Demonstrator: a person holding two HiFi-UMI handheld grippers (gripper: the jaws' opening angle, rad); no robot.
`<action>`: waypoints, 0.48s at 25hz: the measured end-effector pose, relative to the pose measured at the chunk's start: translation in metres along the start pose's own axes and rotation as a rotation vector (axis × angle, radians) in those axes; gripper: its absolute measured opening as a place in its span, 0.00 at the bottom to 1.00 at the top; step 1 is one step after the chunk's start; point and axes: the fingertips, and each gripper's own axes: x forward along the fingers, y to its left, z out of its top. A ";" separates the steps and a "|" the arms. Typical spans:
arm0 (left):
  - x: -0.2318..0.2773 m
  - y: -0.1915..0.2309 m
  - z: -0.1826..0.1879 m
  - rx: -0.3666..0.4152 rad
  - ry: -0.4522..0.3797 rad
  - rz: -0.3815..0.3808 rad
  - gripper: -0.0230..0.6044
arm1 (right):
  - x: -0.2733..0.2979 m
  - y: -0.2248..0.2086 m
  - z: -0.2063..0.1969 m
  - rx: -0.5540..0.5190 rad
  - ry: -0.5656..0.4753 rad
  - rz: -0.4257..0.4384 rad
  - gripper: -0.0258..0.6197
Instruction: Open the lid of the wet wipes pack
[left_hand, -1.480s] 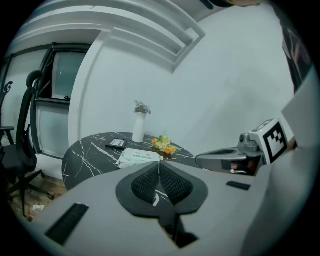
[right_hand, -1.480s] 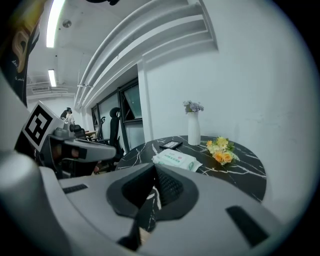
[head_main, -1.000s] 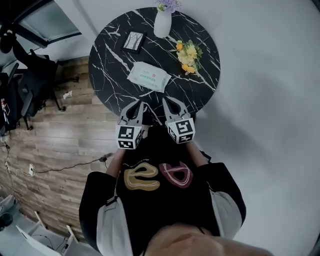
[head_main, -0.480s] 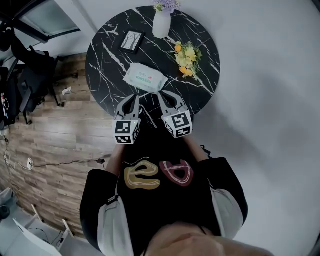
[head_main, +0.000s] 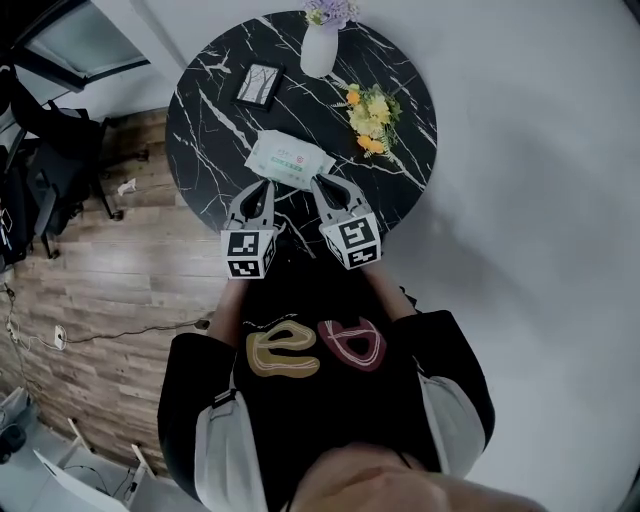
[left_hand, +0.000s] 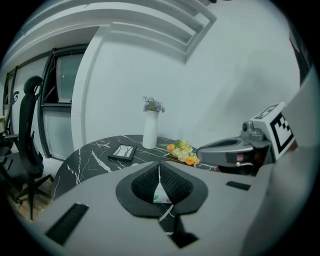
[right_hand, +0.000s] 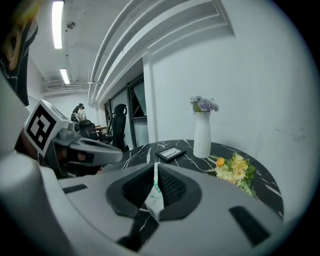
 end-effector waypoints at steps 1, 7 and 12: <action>0.002 0.003 0.001 0.002 0.005 -0.002 0.07 | 0.003 0.000 0.000 0.001 0.007 -0.002 0.06; 0.014 0.018 0.007 0.027 0.032 -0.027 0.07 | 0.020 0.003 0.004 0.004 0.029 -0.010 0.07; 0.026 0.031 0.005 0.030 0.062 -0.047 0.07 | 0.039 -0.002 0.007 -0.037 0.071 -0.025 0.09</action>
